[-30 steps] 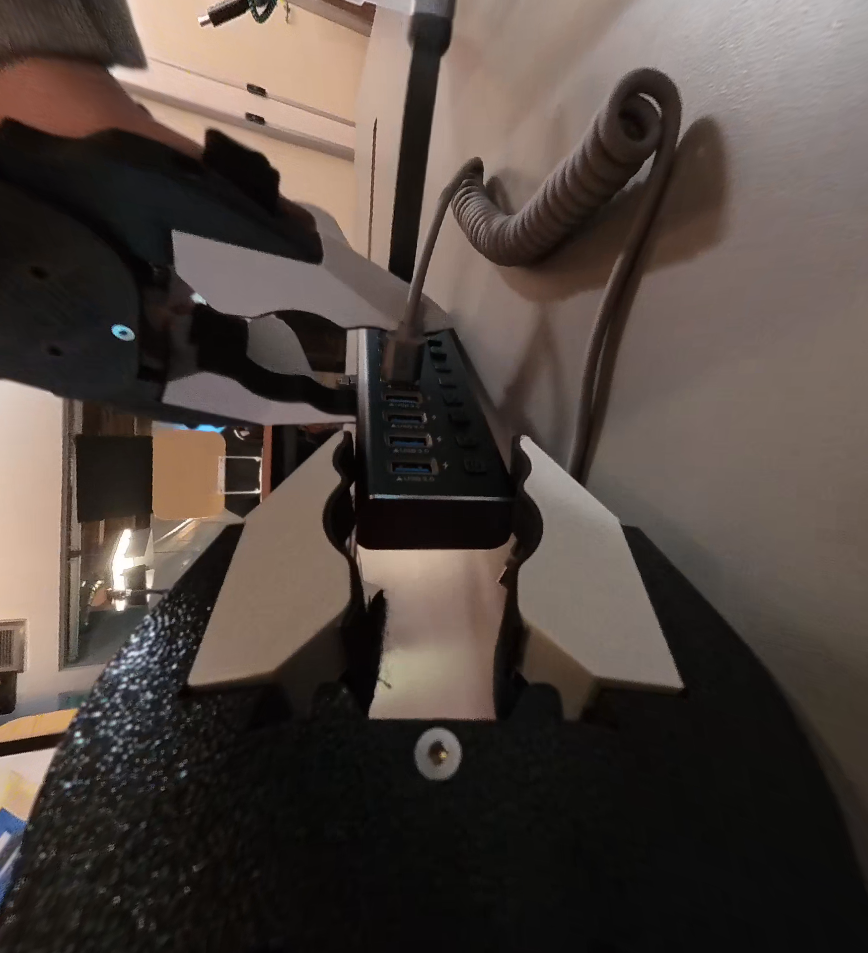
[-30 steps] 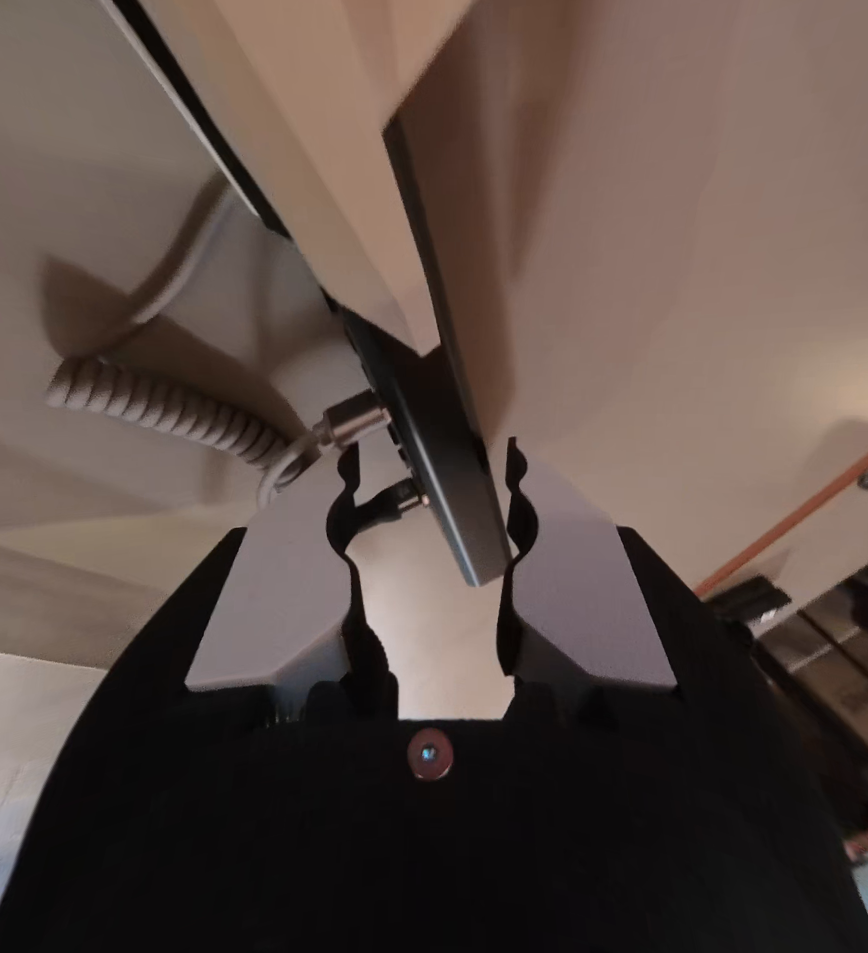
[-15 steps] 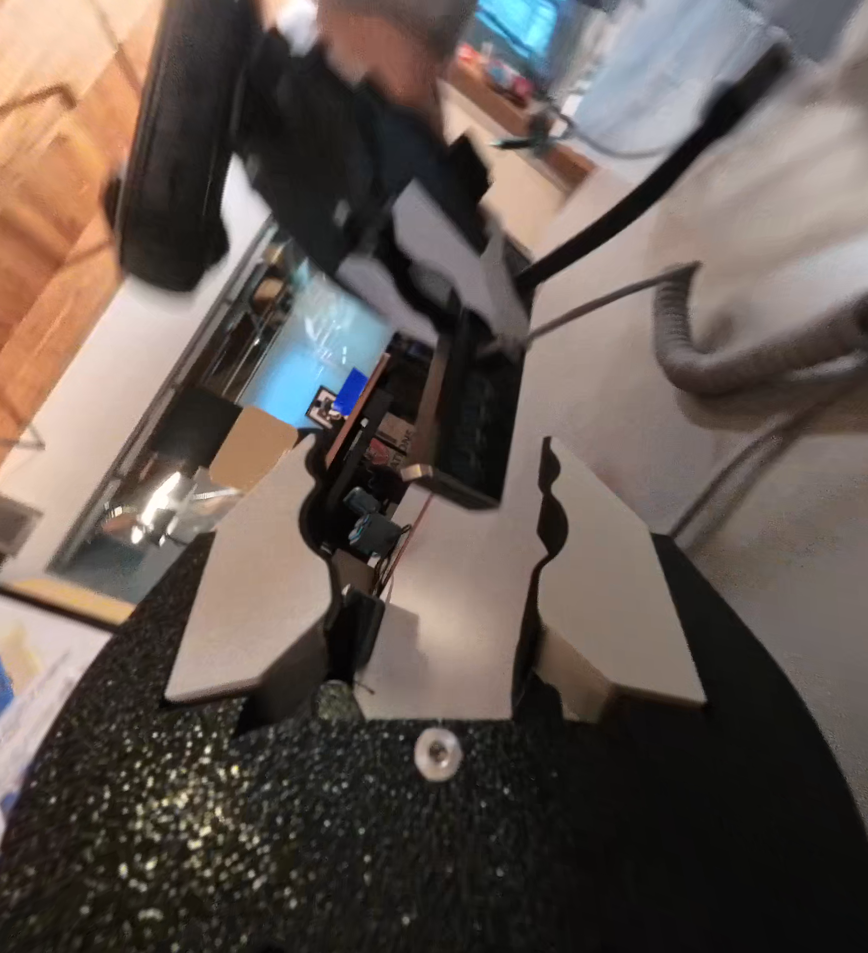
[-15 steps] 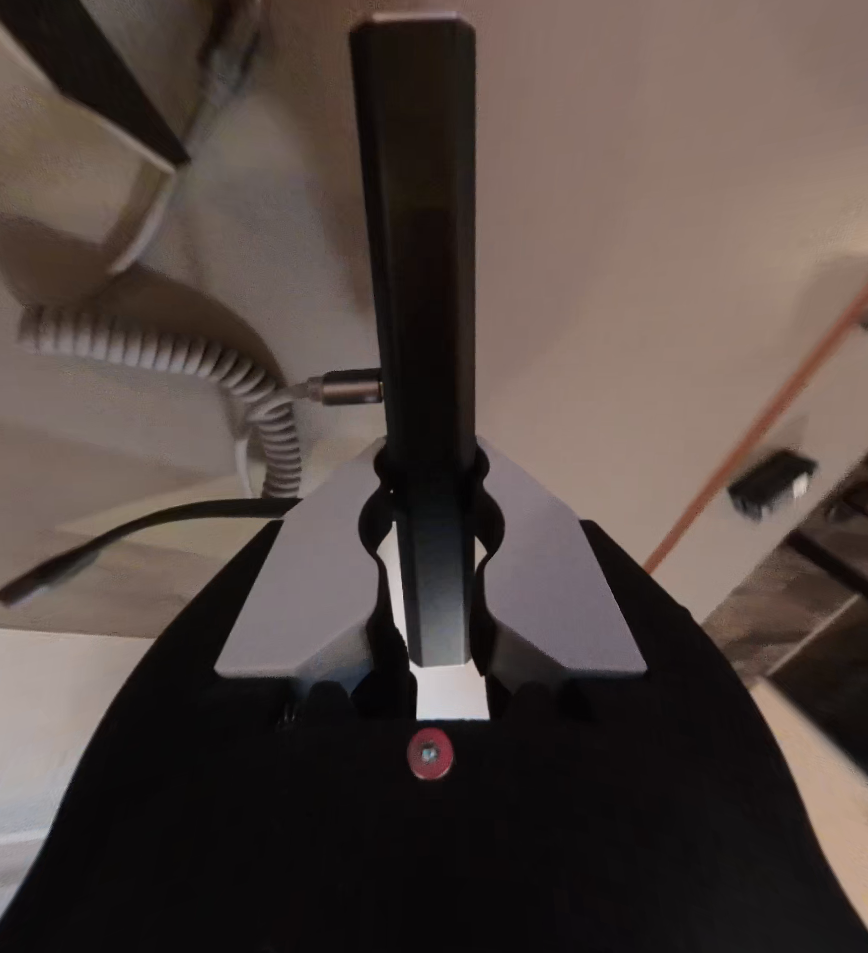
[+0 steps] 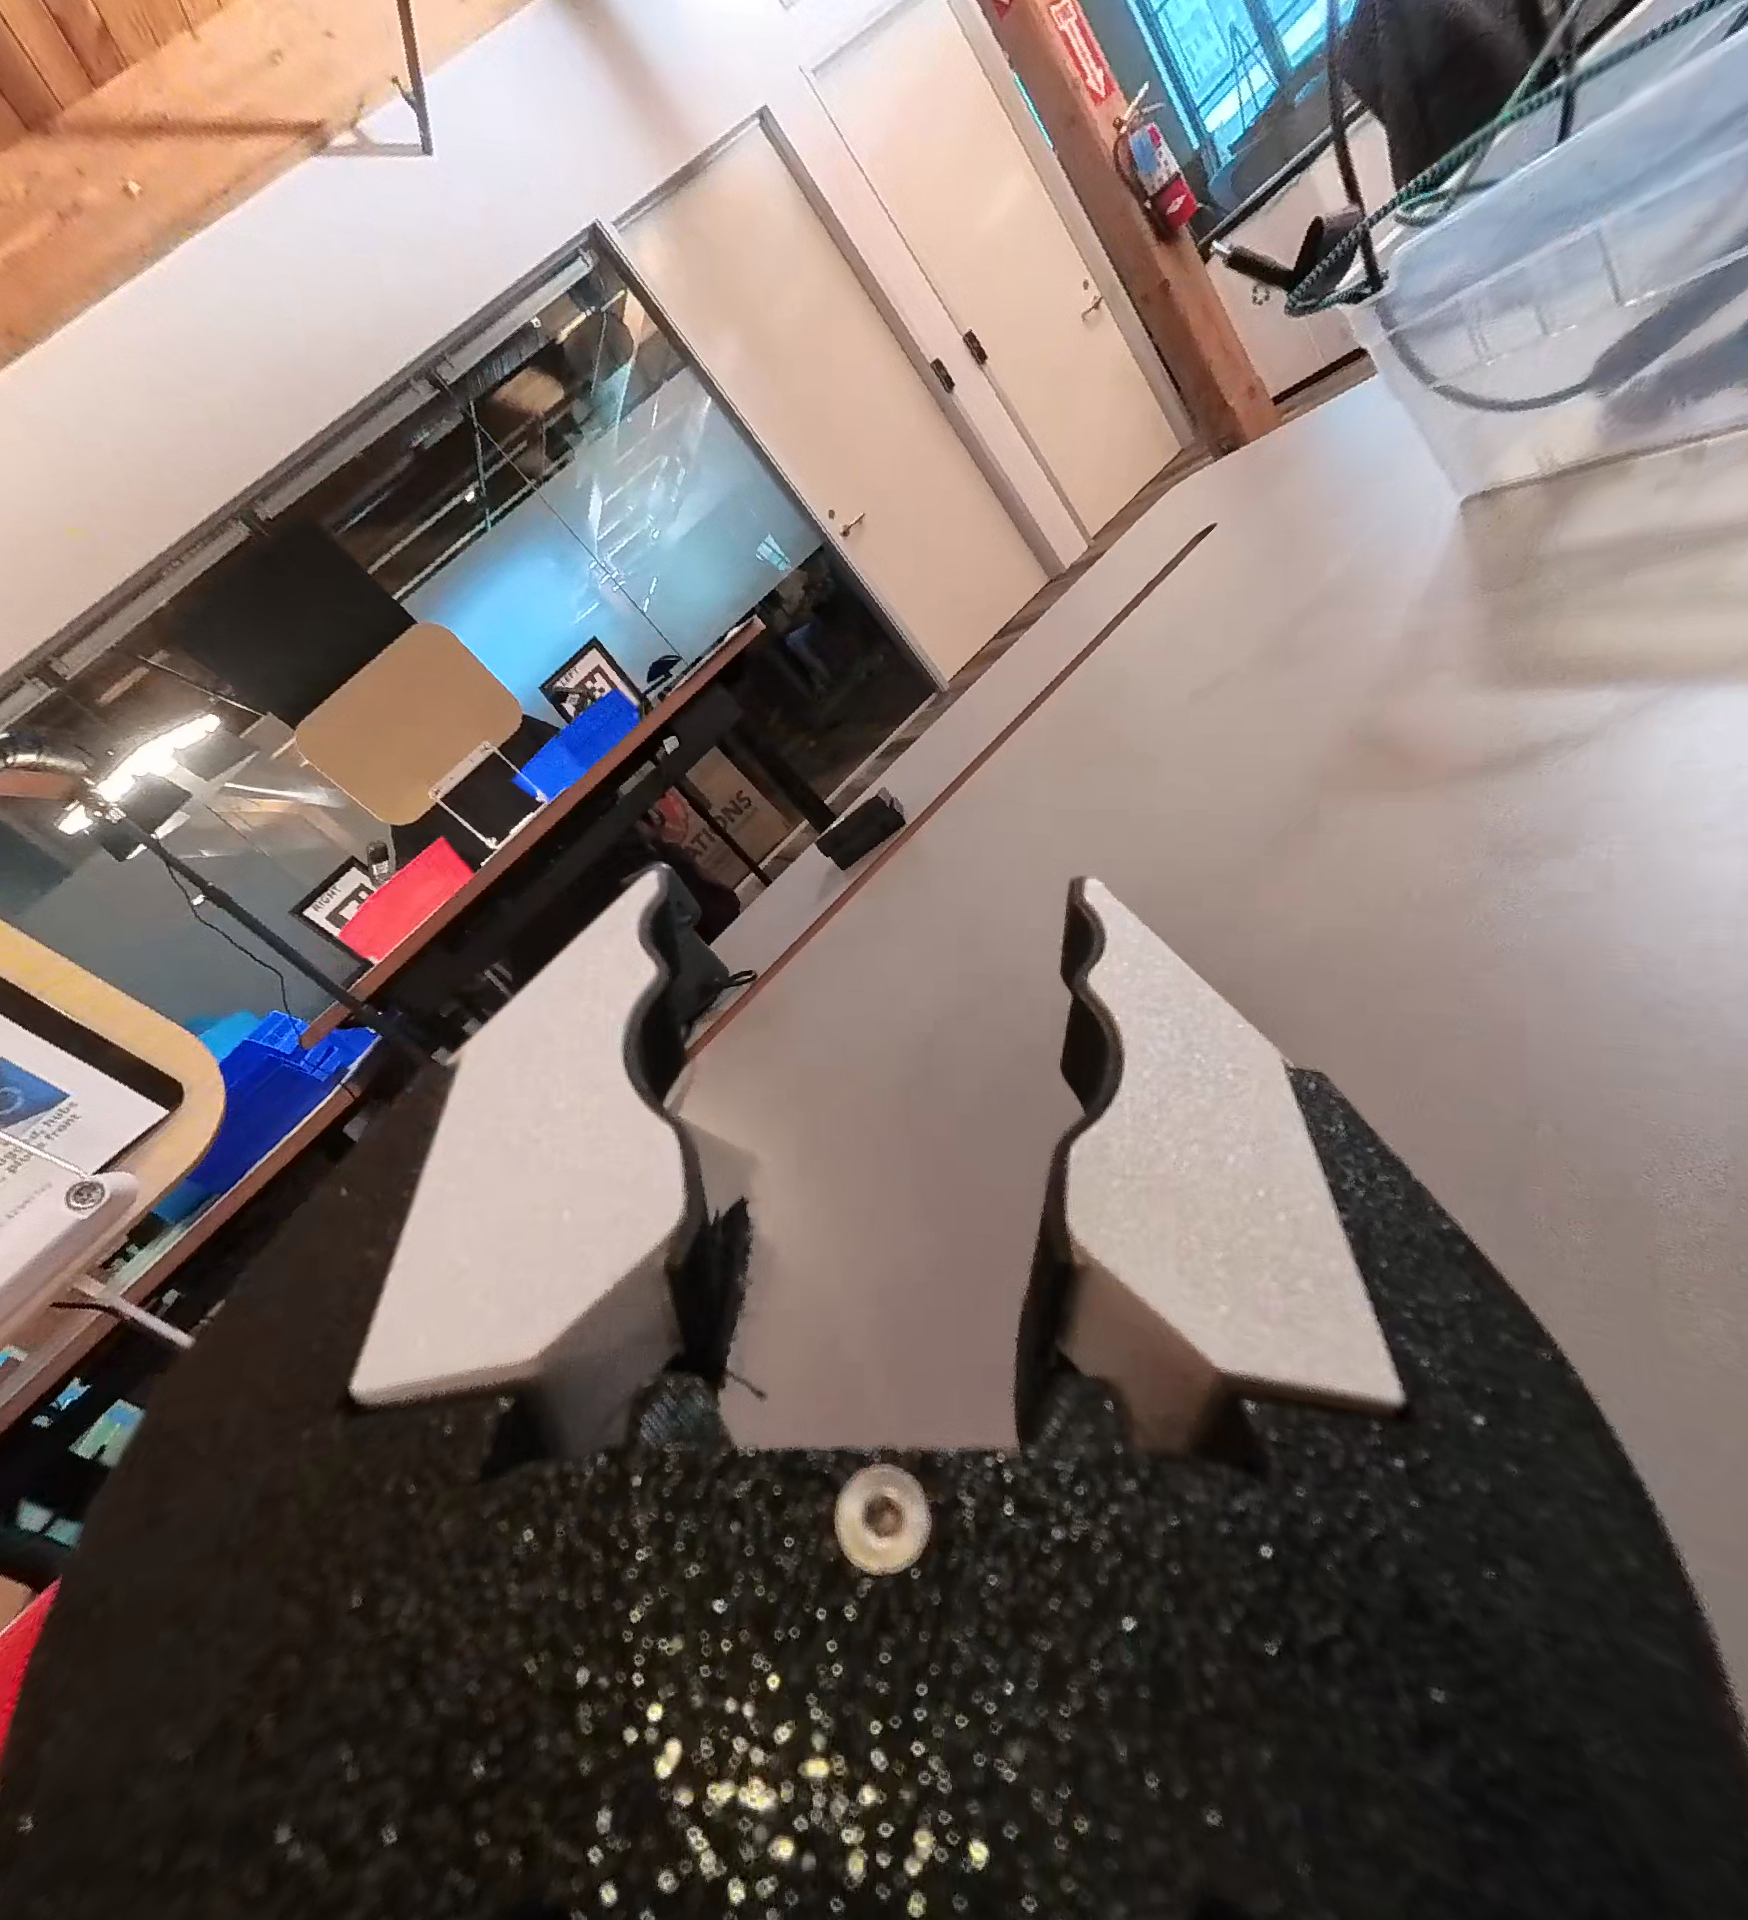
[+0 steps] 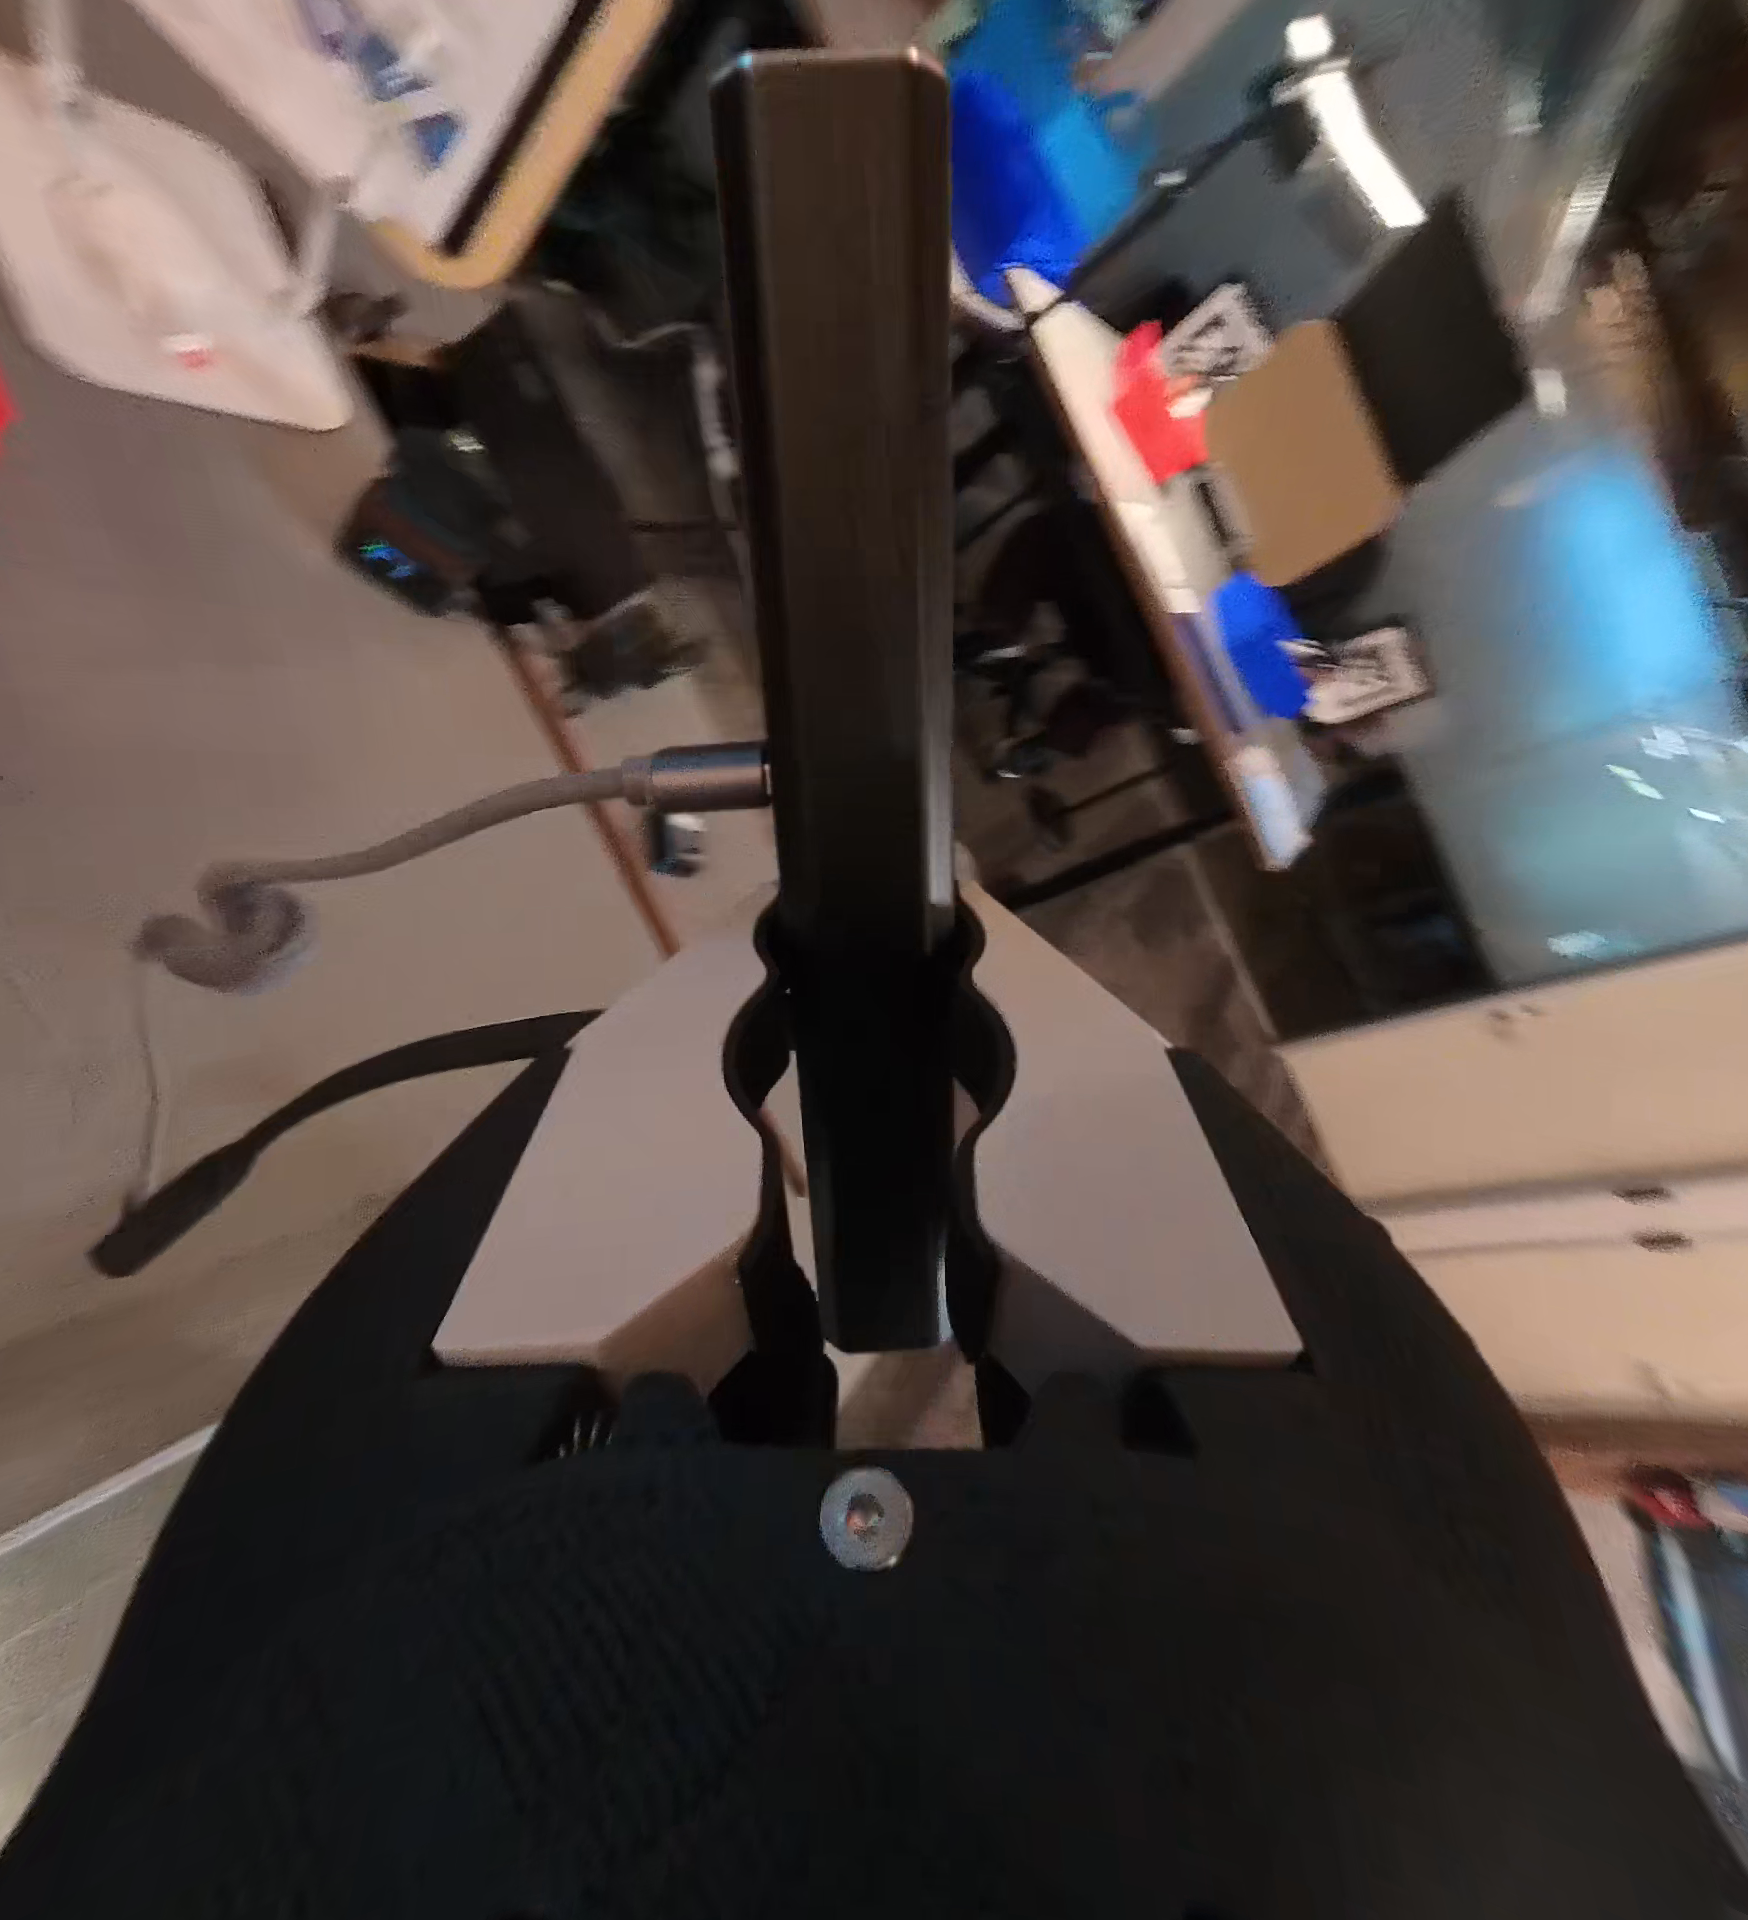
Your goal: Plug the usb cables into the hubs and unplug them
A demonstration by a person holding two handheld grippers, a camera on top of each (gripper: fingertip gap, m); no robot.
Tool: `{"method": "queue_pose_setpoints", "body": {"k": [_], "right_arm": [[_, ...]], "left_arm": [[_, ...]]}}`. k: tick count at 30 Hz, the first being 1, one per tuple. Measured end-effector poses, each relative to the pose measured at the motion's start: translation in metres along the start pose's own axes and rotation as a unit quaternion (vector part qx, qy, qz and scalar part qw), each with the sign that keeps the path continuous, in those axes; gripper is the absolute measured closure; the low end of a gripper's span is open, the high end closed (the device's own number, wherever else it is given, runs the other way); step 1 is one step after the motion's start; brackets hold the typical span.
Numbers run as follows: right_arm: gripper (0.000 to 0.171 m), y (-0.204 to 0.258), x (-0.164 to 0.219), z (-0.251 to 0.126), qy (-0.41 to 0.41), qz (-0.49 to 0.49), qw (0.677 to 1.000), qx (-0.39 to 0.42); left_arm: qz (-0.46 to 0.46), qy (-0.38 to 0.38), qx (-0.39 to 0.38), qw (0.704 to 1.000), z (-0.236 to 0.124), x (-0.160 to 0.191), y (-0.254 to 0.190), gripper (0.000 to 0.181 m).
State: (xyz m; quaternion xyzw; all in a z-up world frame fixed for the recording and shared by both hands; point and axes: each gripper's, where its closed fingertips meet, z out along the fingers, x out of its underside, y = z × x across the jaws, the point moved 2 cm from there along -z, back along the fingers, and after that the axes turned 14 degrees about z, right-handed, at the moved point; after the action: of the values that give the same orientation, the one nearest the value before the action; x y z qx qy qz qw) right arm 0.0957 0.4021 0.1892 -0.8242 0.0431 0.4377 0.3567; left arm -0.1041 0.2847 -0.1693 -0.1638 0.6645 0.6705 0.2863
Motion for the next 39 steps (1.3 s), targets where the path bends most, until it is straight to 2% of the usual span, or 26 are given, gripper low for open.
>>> {"method": "queue_pose_setpoints", "body": {"k": [4, 7, 10, 17, 23, 29, 31, 35, 39], "right_arm": [[0.146, -0.065, -0.038, -0.052, -0.001, -0.011, 0.995, 0.104], [0.146, -0.101, -0.036, -0.075, 0.030, -0.013, 0.987, 0.159], [0.145, -0.127, -0.006, -0.083, 0.075, -0.013, 0.977, 0.201], [0.146, -0.151, 0.111, -0.066, 0.156, -0.011, 0.951, 0.268], [0.146, -0.134, 0.153, -0.053, 0.123, -0.028, 0.947, 0.296], [0.146, -0.079, 0.219, -0.027, 0.105, -0.151, 0.915, 0.358], [0.146, -0.051, 0.253, -0.010, 0.122, -0.169, 0.918, 0.336], [0.146, 0.005, 0.314, 0.022, 0.185, -0.177, 0.938, 0.235], [0.145, 0.035, 0.355, 0.041, 0.270, -0.119, 0.948, 0.119]], "left_arm": [[-0.001, 0.003, 0.008, 1.000, 0.001, 0.001, -0.003, 0.111], [-0.005, 0.008, 0.016, 1.000, 0.002, 0.004, -0.004, 0.113], [-0.010, 0.007, 0.021, 1.000, 0.002, 0.004, -0.005, 0.113], [-0.013, -0.003, 0.030, 0.999, 0.002, 0.002, -0.008, 0.113], [-0.014, 0.002, 0.033, 0.999, 0.003, 0.003, -0.009, 0.114], [-0.007, -0.001, 0.035, 0.999, 0.003, 0.001, -0.010, 0.115], [-0.008, -0.002, 0.037, 0.999, 0.003, 0.000, -0.011, 0.115], [-0.007, -0.002, 0.039, 0.999, 0.003, 0.000, -0.012, 0.116], [-0.004, 0.000, 0.042, 0.999, 0.004, 0.001, -0.014, 0.117]]}}
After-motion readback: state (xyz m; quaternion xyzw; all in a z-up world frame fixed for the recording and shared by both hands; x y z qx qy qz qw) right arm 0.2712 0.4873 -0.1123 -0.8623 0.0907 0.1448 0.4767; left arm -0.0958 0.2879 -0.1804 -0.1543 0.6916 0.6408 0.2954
